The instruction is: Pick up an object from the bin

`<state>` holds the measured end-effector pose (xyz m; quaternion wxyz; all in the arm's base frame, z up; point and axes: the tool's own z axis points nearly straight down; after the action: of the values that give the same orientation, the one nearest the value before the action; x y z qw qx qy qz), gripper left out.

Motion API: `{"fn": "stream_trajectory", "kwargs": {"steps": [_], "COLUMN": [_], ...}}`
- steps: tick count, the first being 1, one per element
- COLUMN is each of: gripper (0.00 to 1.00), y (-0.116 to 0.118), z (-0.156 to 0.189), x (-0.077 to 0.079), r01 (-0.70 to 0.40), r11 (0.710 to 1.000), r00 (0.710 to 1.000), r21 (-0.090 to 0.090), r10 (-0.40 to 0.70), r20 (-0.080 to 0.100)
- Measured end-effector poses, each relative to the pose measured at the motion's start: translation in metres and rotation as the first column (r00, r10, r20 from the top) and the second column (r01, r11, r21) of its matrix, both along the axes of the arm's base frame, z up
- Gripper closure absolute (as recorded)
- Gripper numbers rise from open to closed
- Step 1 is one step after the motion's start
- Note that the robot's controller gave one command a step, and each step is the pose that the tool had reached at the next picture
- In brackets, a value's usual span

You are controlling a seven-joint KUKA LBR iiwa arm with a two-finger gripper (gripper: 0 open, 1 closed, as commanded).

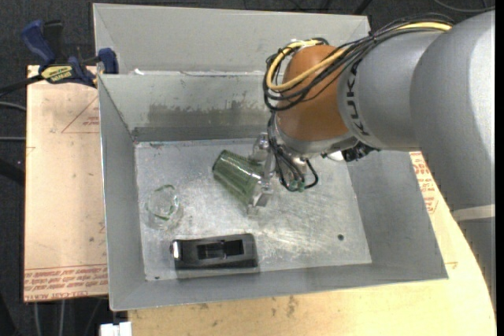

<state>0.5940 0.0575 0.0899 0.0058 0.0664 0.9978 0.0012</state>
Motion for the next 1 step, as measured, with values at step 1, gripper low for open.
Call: {"fn": "stream_trajectory", "kwargs": {"steps": [1], "gripper": [0.0], "y": [-0.0002], "z": [-0.0107], "x": [0.0053], "r01": [0.138], "r11": [0.99], "r00": [0.99], "r21": [0.0], "r10": [-0.138], "r20": [-0.011]}}
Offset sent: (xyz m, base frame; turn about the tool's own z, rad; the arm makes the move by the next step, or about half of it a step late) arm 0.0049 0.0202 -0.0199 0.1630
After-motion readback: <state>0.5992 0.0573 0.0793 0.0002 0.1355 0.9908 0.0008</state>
